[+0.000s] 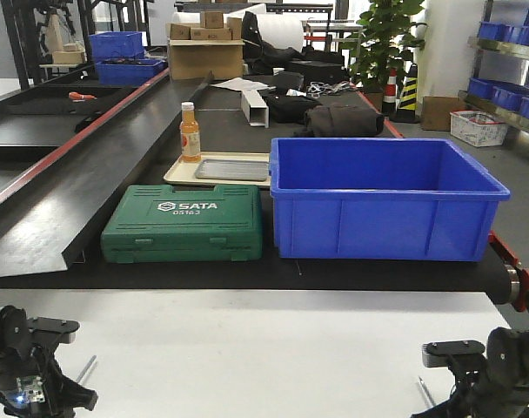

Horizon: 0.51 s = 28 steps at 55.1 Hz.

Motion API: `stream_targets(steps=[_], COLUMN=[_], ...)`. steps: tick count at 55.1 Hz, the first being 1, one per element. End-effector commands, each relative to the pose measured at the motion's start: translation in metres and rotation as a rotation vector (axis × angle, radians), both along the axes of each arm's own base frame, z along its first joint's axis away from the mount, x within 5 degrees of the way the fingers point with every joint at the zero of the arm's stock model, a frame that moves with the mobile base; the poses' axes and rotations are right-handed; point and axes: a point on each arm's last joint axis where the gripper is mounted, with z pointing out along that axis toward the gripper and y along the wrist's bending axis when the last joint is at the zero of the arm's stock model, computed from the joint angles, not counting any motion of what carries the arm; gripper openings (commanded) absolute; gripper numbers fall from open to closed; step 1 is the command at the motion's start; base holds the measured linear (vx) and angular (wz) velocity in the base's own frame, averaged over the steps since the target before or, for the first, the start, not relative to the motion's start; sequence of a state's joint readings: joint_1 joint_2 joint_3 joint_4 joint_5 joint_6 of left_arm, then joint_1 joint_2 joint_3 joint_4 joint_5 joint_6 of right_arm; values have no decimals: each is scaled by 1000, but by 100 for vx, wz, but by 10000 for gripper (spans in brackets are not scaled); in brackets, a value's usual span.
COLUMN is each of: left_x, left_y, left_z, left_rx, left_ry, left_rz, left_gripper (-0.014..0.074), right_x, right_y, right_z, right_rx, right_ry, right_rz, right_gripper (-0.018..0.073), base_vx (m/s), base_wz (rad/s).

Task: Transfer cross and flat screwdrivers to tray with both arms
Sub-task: 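Close both grippers on the screwdriver handles, right gripper on its screwdriver, then lift both screwdrivers upright off the table with both grippers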

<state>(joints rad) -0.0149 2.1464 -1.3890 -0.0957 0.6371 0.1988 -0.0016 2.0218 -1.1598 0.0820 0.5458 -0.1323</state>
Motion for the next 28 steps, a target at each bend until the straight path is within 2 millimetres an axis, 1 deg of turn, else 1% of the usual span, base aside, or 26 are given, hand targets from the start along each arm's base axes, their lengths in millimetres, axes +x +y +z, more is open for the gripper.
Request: stream_targets(steps=[1,4,6,9,12,15,16,17,23,27,28], left_x=[6,5,5,4,2,-2,-4,-6,-21,-36,-41], left_y=[-8,-12,-15,-19,-24,-27,-29,-30,-35,-41,-43], left_z=[50,65,77,94,119,139,145,154,192,221,230], left_rx=[-29,-43,-57,-86,-128,-171,-183,-191,-211,-219,-220], left_ry=[-167,-218,-261,-330,-415,-471,-489,-515,-628,-703,-724], left_rz=[-15,-35,-40,-35,-16,9,13,16,7,-21,-34], left_gripper=[-1,-1,-1,-1,-1,-1,-1,-1,0,0,0], right_x=[6,5,4,3,-1,-4,-7,-8,-25,-36,-41], right_y=[2,3,6,9,17,23,27,29,44,47,48], right_z=[42,52,64,86,107,125,134,137,176,197,206], right_rx=[26,29,27,22,20,25,29,31,64,88,98], right_ry=[-151,-182,-224,-301,-379,-445,-475,-484,-595,-657,-687], right_rz=[-20,-18,-4,15,43,58,66,67,87,78,76], right_gripper=[-11,-11,-11,-10,-8,-9,-9,-9,-8,-8,-8], base_vx=[0,0,0,0,0,0,0,0,0,0,0], base_wz=[0,0,0,0,0,0,0,0,0,0,0])
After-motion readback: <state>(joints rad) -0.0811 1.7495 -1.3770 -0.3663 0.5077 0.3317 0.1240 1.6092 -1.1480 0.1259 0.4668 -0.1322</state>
